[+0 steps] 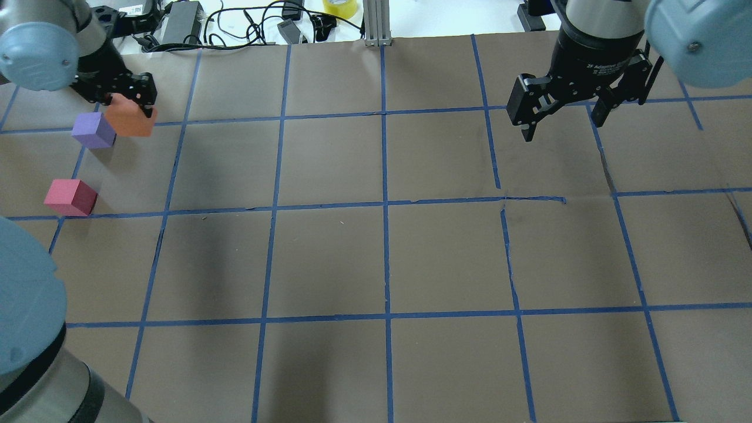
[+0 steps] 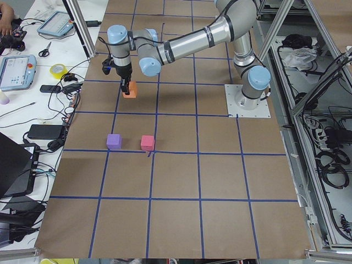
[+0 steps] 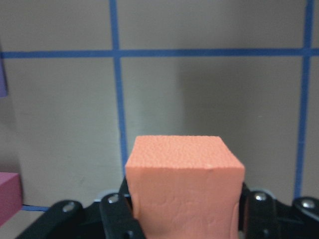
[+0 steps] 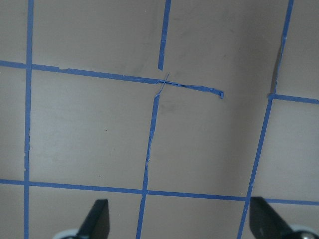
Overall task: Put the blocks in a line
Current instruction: 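Carry the orange cube with the left gripper toward the purple cube, then place the orange cube between the purple and pink cubes, then open the left gripper and lift it away from the cubes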
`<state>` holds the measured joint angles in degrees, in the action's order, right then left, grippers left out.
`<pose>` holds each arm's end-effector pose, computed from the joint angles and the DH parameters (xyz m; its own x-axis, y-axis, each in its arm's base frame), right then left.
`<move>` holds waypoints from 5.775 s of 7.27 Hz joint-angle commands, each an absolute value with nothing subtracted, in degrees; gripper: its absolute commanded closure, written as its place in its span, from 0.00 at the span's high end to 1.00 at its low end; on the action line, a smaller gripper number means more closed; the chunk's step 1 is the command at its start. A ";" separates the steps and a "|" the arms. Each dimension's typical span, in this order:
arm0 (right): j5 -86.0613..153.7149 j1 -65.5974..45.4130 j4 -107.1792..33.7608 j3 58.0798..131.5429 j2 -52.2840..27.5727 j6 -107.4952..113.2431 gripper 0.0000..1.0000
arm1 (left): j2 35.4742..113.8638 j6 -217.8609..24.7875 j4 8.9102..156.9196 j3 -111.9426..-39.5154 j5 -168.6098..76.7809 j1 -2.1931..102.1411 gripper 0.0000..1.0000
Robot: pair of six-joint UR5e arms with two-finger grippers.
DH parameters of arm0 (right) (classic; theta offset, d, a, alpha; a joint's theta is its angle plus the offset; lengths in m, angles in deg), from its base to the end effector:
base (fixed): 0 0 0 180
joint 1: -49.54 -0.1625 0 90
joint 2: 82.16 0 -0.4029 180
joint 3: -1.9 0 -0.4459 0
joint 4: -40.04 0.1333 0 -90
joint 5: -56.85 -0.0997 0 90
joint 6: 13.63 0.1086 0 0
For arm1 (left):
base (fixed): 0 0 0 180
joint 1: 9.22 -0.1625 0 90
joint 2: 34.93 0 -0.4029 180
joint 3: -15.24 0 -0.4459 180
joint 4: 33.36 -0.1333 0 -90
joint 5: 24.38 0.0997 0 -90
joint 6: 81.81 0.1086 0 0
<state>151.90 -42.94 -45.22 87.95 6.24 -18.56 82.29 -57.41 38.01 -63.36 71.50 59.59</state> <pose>0.1475 -0.5460 0.4713 -0.9876 -0.1324 0.0840 -0.1286 0.9905 0.0491 0.1457 -0.7138 0.2962 -0.9921 0.0530 -0.1134 0.0536 0.9986 -0.0024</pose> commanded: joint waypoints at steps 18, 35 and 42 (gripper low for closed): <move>152.30 -42.75 -46.09 87.86 6.08 -18.73 1.00 | 98.05 -47.27 30.97 -58.32 69.31 48.08 0.00; 152.30 -42.66 -45.74 87.95 6.08 -18.55 1.00 | 97.80 -46.30 28.77 -58.59 68.87 47.91 1.00; 147.20 -42.31 -46.27 86.63 6.43 -16.62 1.00 | 69.28 -44.54 52.22 -67.17 69.49 48.00 1.00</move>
<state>147.96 -42.50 -46.23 86.66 6.44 -16.79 75.90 -44.48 48.36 -63.64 69.43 48.17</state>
